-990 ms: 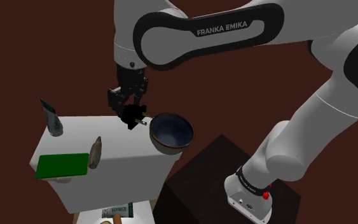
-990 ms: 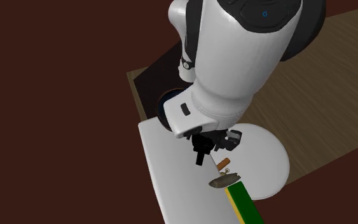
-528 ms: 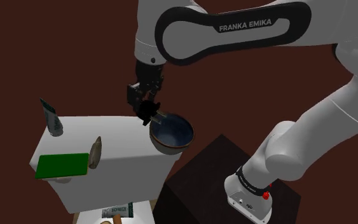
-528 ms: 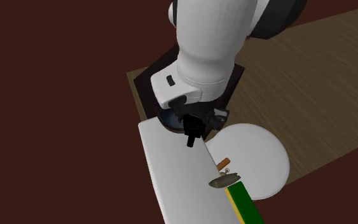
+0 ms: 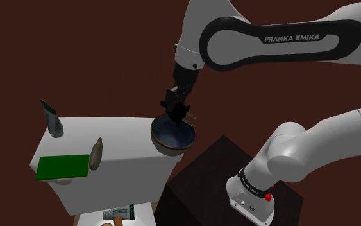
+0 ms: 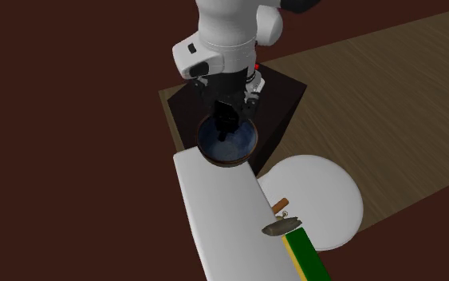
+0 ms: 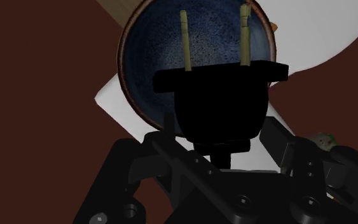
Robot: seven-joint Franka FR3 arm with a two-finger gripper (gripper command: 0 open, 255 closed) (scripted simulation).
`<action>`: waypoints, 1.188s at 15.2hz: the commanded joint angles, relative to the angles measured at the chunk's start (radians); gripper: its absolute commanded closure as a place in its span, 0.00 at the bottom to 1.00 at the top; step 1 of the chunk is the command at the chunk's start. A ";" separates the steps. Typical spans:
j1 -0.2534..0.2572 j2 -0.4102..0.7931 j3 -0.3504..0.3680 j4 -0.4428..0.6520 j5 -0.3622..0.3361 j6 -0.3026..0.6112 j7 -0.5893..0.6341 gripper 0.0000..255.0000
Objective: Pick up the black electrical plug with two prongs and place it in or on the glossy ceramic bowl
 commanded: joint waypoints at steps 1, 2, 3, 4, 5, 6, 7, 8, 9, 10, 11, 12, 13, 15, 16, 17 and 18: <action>0.001 -0.017 -0.007 -0.033 0.003 0.015 -0.011 1.00; 0.002 -0.014 -0.005 -0.044 0.004 0.029 -0.011 1.00; 0.002 -0.010 -0.003 -0.055 0.005 0.044 -0.011 1.00; 0.002 -0.006 -0.001 -0.065 0.006 0.058 -0.011 1.00; 0.002 -0.002 0.001 -0.076 0.007 0.073 -0.011 1.00; 0.003 0.002 0.003 -0.086 0.008 0.088 -0.011 1.00; 0.003 0.007 0.005 -0.096 0.008 0.102 -0.011 1.00; 0.003 0.012 0.006 -0.106 0.009 0.117 -0.011 1.00; 0.003 0.017 0.008 -0.115 0.010 0.132 -0.010 1.00; 0.003 0.023 0.011 -0.125 0.010 0.147 -0.010 1.00; 0.003 0.029 0.013 -0.134 0.011 0.163 -0.010 1.00; 0.003 0.035 0.015 -0.143 0.011 0.178 -0.010 1.00; 0.003 0.042 0.017 -0.152 0.012 0.193 -0.009 1.00; 0.003 0.052 0.020 -0.165 0.012 0.216 -0.009 1.00; 0.003 0.052 0.020 -0.165 0.012 0.216 -0.009 1.00; 0.003 0.052 0.020 -0.165 0.012 0.216 -0.009 1.00; 0.003 0.052 0.020 -0.165 0.012 0.216 -0.009 1.00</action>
